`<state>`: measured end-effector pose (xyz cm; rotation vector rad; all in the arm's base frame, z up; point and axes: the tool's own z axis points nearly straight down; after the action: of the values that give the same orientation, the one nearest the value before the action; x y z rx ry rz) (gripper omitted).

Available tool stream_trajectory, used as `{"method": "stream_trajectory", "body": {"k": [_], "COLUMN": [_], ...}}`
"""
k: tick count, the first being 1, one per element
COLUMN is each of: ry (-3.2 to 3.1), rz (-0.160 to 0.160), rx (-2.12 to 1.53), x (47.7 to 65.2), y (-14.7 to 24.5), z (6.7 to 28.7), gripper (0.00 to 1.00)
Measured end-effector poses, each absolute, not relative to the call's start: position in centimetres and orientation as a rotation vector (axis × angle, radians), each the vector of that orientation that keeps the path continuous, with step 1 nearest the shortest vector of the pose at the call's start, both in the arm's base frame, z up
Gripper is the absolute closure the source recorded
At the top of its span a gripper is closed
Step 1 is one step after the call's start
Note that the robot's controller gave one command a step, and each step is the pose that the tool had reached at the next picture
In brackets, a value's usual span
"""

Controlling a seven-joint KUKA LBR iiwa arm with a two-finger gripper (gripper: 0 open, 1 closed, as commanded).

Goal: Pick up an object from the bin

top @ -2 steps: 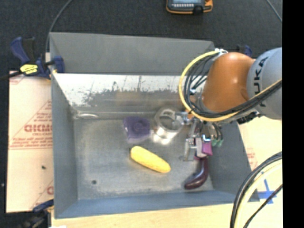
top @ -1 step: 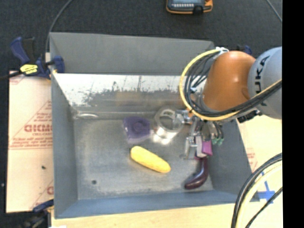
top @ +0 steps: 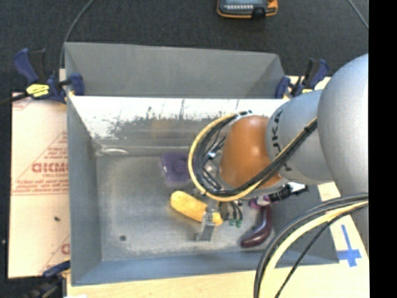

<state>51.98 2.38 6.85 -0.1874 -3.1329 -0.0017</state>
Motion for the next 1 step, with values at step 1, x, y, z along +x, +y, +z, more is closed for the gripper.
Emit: {"method": "stream_trajectory", "body": {"k": [1], "ry": [-3.167], "rz": [0.006], "rx": [0.02], "x": [53.79], "y": [2.89], "z": [16.47], "gripper": [0.0]}}
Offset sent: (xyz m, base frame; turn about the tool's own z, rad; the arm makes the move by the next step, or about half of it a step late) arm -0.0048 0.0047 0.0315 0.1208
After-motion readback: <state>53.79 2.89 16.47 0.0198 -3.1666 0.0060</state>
